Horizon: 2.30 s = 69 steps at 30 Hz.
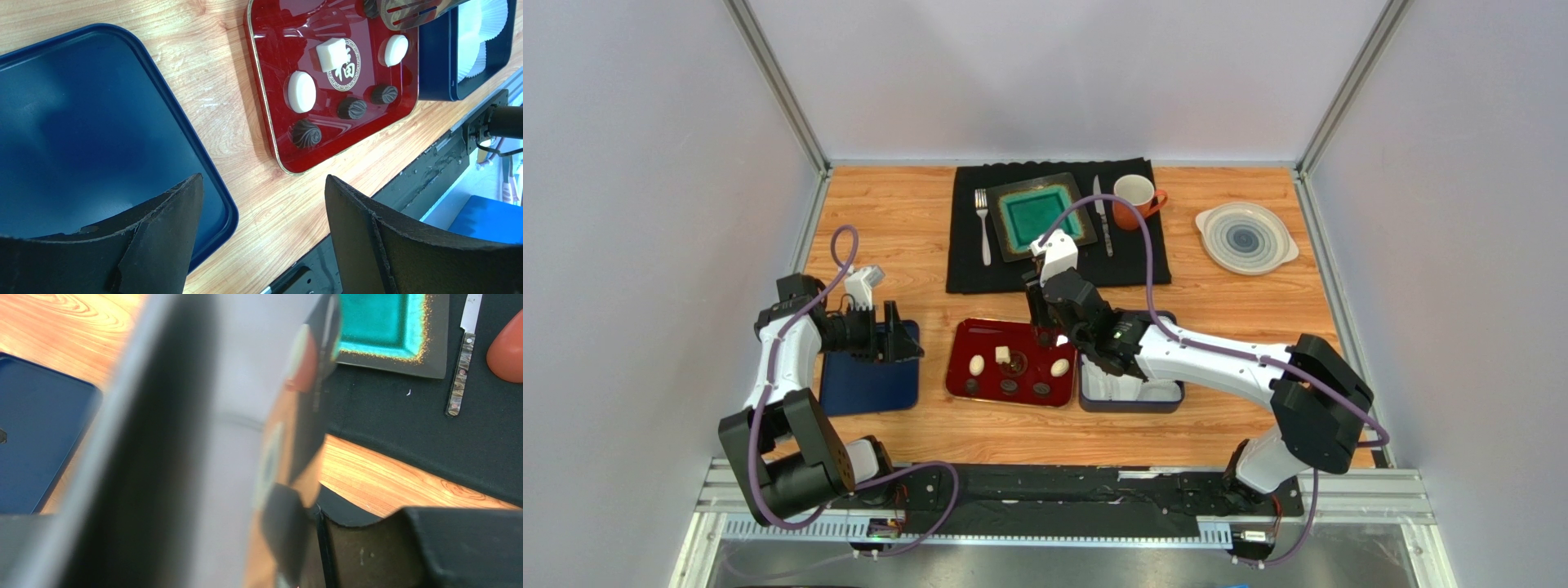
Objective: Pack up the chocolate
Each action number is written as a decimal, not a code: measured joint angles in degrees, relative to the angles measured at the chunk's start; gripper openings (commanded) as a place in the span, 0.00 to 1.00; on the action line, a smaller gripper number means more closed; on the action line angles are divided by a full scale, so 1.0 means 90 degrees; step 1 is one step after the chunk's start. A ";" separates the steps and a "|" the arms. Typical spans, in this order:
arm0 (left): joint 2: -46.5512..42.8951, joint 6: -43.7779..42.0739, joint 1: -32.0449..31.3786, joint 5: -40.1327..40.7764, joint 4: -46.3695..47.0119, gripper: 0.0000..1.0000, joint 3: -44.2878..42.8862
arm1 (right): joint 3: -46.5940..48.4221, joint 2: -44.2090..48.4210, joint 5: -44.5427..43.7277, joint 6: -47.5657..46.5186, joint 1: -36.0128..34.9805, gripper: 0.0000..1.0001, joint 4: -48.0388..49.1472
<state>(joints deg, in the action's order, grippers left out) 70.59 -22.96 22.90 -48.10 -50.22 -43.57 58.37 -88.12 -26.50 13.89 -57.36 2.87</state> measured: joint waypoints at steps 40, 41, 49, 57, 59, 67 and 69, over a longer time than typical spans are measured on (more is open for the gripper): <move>-0.0046 -0.0044 0.0000 0.0005 -0.0085 0.81 -0.0012 | -0.0172 0.0714 -0.0068 0.0117 0.0066 0.23 -0.0148; -0.0049 -0.0044 0.0000 0.0002 -0.0085 0.81 -0.0012 | -0.0211 0.0937 -0.0087 0.0109 0.0112 0.23 -0.0175; -0.0049 -0.0044 0.0000 0.0002 -0.0092 0.81 -0.0012 | -0.0984 0.2897 -0.0376 0.0085 0.1001 0.24 -0.0758; -0.0049 -0.0044 0.0000 0.0000 -0.0112 0.81 -0.0012 | -0.1746 0.3995 -0.0580 -0.0029 0.1741 0.24 -0.1486; -0.0049 -0.0044 0.0000 0.0000 -0.0117 0.81 -0.0015 | -0.1872 0.4058 -0.0607 -0.0034 0.1877 0.24 -0.1566; -0.0049 -0.0049 0.0000 0.0000 -0.0146 0.81 -0.0097 | -0.2181 0.4029 -0.0585 -0.0024 0.2307 0.24 -0.1773; -0.0051 -0.0049 0.0000 0.0000 -0.0151 0.81 -0.0097 | -0.2227 0.4019 -0.0556 -0.0024 0.2351 0.25 -0.1773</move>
<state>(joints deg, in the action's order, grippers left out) 70.13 -23.40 22.90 -48.10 -51.57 -44.45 38.33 -51.94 -31.51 13.67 -36.21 -13.08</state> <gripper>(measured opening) 0.810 0.304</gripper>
